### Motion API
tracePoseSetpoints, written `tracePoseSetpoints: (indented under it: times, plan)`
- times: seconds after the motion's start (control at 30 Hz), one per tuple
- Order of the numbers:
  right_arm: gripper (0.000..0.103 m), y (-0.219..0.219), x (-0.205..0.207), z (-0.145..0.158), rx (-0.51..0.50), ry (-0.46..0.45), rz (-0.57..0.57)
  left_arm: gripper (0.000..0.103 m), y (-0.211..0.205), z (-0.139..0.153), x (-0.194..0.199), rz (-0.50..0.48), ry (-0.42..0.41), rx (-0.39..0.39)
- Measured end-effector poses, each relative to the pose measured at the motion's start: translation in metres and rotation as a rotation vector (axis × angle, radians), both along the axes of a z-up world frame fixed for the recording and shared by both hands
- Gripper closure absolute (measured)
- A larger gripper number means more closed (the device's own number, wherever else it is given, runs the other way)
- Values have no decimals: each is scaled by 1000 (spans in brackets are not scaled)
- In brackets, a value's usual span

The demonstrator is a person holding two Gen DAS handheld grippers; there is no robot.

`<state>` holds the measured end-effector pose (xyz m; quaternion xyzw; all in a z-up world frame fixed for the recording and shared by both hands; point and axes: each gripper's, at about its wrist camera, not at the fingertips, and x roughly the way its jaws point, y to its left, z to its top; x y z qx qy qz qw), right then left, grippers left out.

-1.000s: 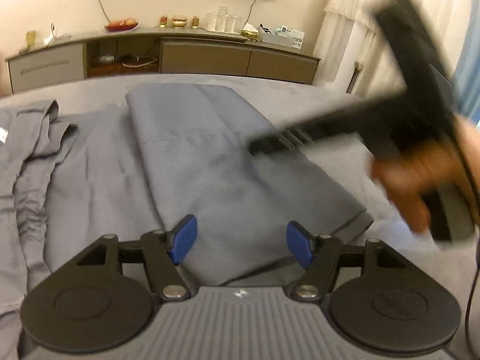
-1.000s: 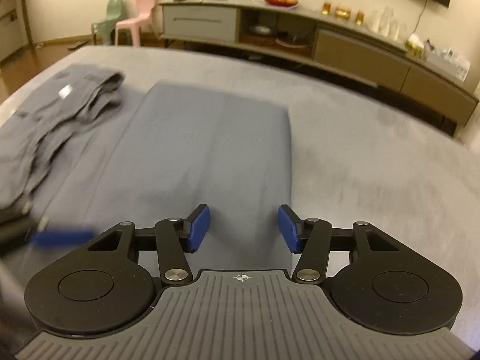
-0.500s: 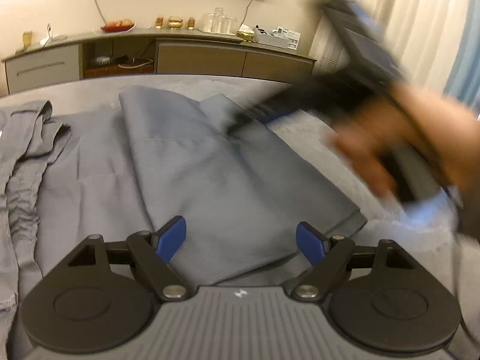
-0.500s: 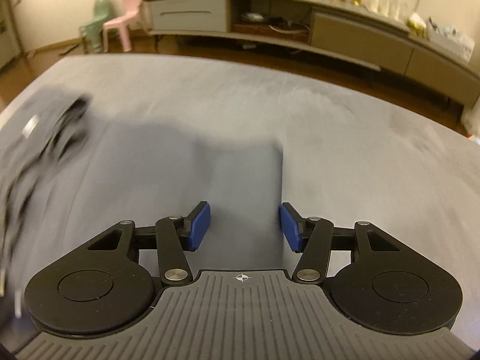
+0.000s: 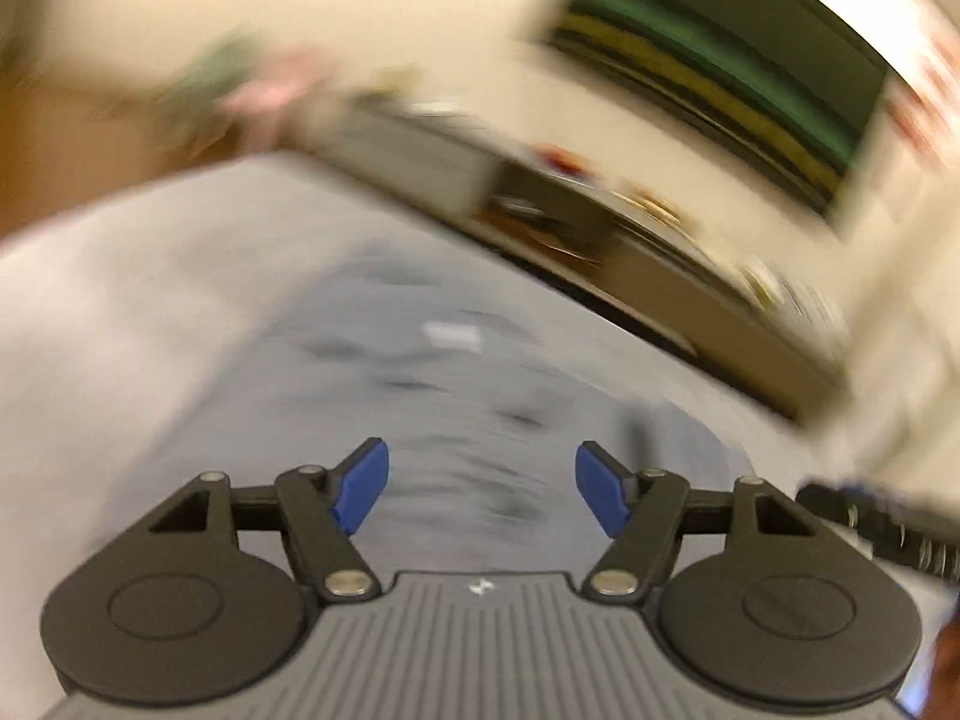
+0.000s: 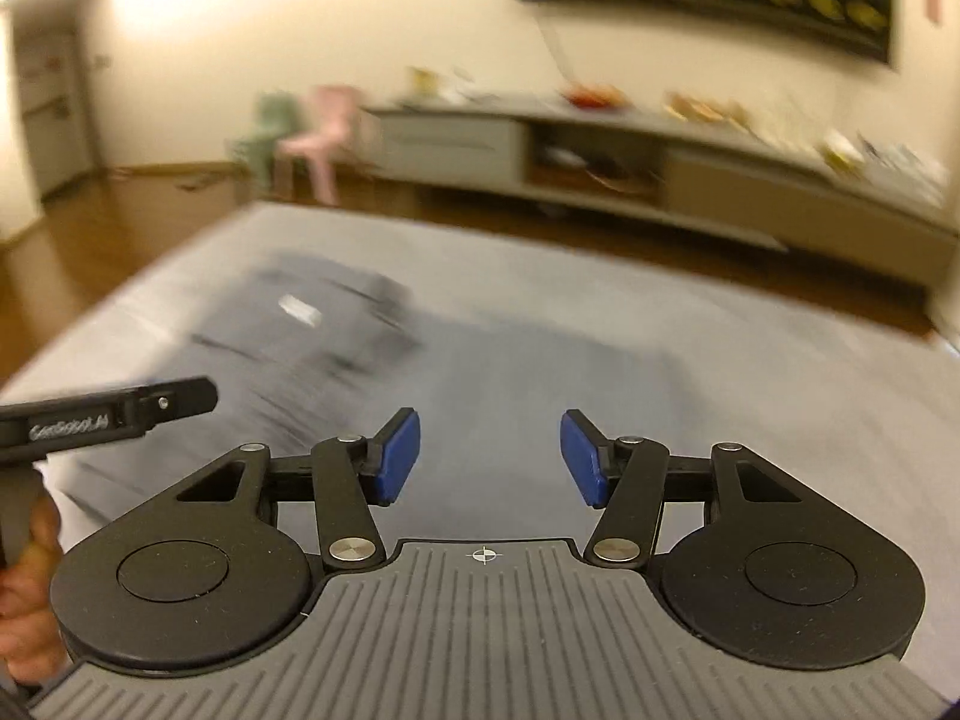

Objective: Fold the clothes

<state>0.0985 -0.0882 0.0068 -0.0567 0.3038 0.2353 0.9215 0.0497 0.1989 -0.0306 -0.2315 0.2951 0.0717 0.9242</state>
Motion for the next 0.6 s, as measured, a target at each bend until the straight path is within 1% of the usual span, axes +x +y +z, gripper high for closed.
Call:
tracePoseSetpoints:
  times: [0.07, 0.13, 0.17, 0.2, 0.23, 0.27, 0.33, 0.37, 0.43, 0.47, 0.53, 0.6]
  plan:
    - [49, 51, 9, -2, 22, 25, 83, 41, 34, -9, -13, 86, 29, -28]
    - [49, 102, 18, -11, 12, 51, 153, 41, 67, -20, -26, 167, 58, -48]
    - [49, 127, 23, -16, -1, 56, 184, 42, 74, -28, -30, 186, 73, -26]
    - [49, 152, 28, -21, -21, 53, 210, 42, 79, -34, -32, 194, 91, -23]
    - [49, 175, 35, -27, -43, 49, 231, 42, 85, -42, -30, 186, 114, -43]
    - [49, 195, 42, -34, -62, 45, 242, 43, 84, -45, -29, 166, 117, -51]
    - [49, 233, 57, -48, -93, 48, 246, 43, 84, -52, -27, 128, 121, -64]
    - [49, 248, 69, -57, -111, 59, 242, 41, 82, -52, -28, 120, 116, -52]
    - [49, 271, 100, -81, -164, 121, 212, 41, 80, -53, -33, 108, 101, -38]
    - [43, 280, 116, -93, -174, 160, 195, 41, 80, -55, -35, 99, 91, -25]
    - [36, 287, 147, -98, -133, 195, 138, 41, 80, -58, -38, 79, 76, 10]
    - [36, 291, 174, -93, -79, 220, 83, 41, 77, -61, -33, 62, 65, 29]
